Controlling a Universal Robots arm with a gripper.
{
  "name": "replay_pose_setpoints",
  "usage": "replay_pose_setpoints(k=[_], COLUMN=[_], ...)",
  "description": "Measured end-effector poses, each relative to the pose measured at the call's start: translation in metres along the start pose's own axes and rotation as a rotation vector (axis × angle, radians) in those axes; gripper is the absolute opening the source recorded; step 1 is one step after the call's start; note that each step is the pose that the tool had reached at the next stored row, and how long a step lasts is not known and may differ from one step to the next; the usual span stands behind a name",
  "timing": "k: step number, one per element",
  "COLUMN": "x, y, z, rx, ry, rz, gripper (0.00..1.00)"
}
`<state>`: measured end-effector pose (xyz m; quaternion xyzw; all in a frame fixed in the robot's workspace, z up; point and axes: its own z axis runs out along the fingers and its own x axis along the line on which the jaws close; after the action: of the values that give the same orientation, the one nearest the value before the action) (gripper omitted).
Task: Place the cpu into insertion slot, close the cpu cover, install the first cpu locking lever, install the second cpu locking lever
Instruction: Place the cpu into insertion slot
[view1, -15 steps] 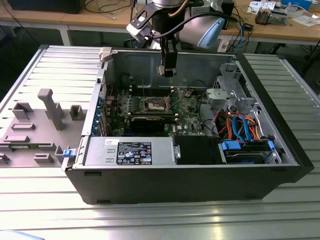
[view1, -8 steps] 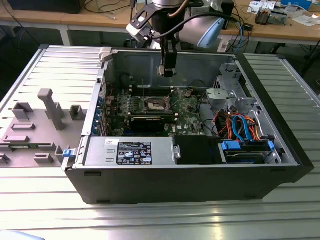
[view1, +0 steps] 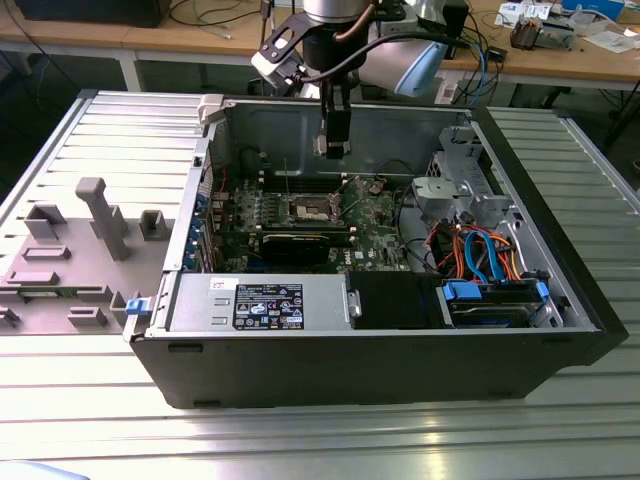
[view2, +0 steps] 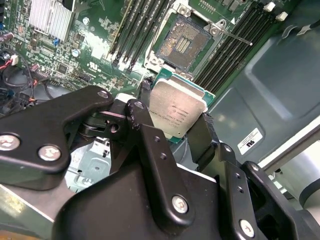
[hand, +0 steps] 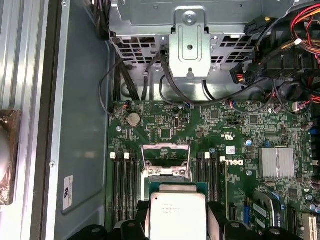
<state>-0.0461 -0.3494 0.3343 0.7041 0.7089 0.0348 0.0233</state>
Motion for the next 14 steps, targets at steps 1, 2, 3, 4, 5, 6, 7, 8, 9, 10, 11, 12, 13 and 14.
replay_pose_setpoints(k=[1, 2, 3, 4, 5, 6, 7, 8, 9, 10, 11, 12, 13, 14], x=[0.0000, 0.0000, 0.0000, 0.0000, 0.0000, 0.0000, 0.0000, 0.0000, 0.0000, 0.0000, 0.0000, 0.0000, 0.0000, -0.0001], y=[0.0000, 0.0000, 0.0000, 0.0000, 0.0000, 0.0000, 0.0000, 0.0000, -0.0001, -0.0001, -0.0001, -0.0001, -0.0001, -0.0001], z=[0.0002, 0.0003, 0.0004, 0.0005, 0.0005, 0.0005, 0.0007, 0.0009, 0.0011, 0.0012, 0.0014, 0.0016, 0.0018, 0.0019], rx=[0.0024, 0.0035, 0.0038, 0.0041, 0.0040, 0.0040, 0.0040, 0.0043, 0.0045, 0.0048, 0.0050, 0.0053, 0.0057, 0.0060], ry=[-0.0001, -0.0001, 0.0000, 0.0000, 0.0000, -0.0001, 0.0000, 0.0000, 0.0001, 0.0000, 0.0000, 0.0000, 0.0000, -0.0001], rz=[0.001, 0.002, 0.002, 0.002, 0.002, 0.002, 0.002, 0.002, 0.002, 0.002, 0.002, 0.002, 0.002, 0.002], gripper=[0.54, 0.54, 0.54, 0.54, 0.54, 0.54, 0.54, 0.54, 0.54, 0.54, 0.54, 0.54, 0.54, 0.54])
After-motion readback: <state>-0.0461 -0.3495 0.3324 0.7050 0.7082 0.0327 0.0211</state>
